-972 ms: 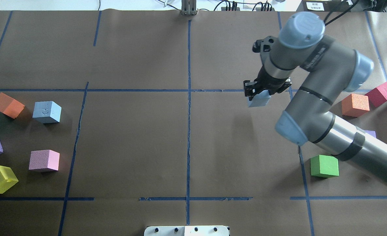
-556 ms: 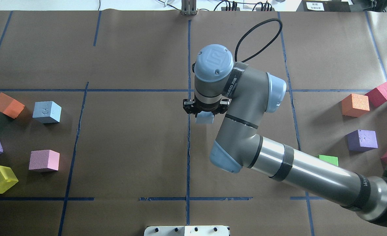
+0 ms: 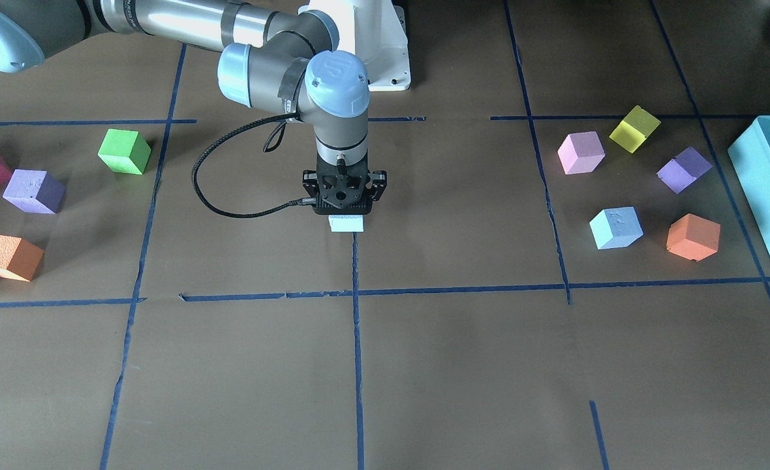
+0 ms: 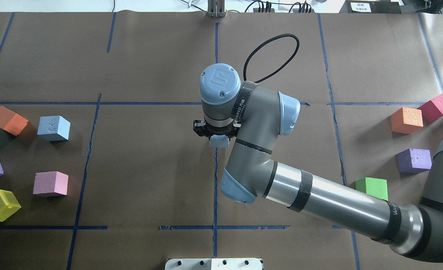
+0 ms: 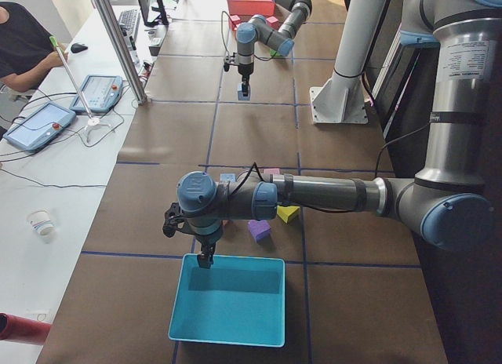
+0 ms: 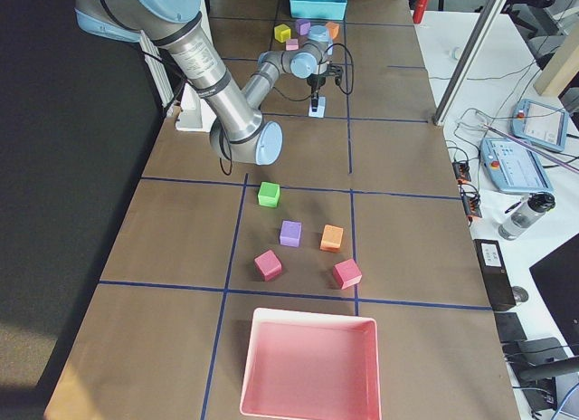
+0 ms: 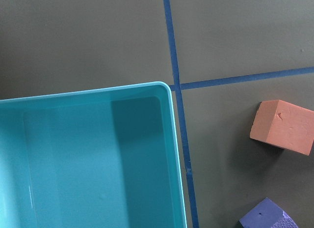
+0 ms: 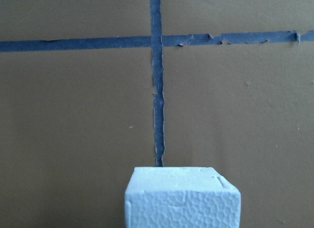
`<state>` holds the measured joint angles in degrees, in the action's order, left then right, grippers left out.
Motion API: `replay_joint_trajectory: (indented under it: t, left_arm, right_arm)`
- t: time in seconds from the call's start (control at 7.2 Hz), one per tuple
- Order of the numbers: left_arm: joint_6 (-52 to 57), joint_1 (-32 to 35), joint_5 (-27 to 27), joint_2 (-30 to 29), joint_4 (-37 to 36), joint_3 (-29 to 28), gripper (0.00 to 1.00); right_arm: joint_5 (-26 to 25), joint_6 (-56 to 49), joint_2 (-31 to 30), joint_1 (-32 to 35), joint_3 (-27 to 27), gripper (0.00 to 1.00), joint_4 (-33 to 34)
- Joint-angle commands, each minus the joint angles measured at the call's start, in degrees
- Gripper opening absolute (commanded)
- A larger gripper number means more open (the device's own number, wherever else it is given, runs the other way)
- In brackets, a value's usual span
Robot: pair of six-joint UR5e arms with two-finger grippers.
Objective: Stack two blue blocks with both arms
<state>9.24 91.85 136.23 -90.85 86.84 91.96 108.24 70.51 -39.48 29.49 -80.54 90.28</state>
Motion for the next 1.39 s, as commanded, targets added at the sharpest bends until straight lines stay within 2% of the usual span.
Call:
replay_joint_trajectory:
  t: [0.0, 0.14, 0.42, 0.56, 0.97, 1.25]
  left_arm:
    - [0.1, 0.0, 0.0, 0.0, 0.0, 0.1, 1.0]
    - [0.1, 0.0, 0.0, 0.1, 0.0, 0.1, 1.0]
    - [0.1, 0.0, 0.0, 0.1, 0.0, 0.1, 1.0]
    - [0.1, 0.0, 0.0, 0.0, 0.1, 0.1, 1.0]
    - [0.0, 0.0, 0.1, -0.1, 0.1, 0.4, 1.0]
    - [-0.1, -0.3, 0.1, -0.2, 0.1, 4.6, 1.0]
  right_arm:
    - [-1.2, 0.1, 0.5, 0.0, 3.7, 0.04, -3.3]
    - [-1.2, 0.1, 0.5, 0.0, 3.7, 0.17, -3.4]
    - [-1.2, 0.0, 0.5, 0.0, 3.7, 0.85, -3.5]
    - [-1.2, 0.2, 0.8, 0.1, 3.7, 0.96, -4.4]
    - [-1.1, 0.7, 1.6, 1.1, 3.6, 0.99, -5.2]
    - [0.0, 0.5, 2.1, 3.2, 2.2, 0.99, -4.5]
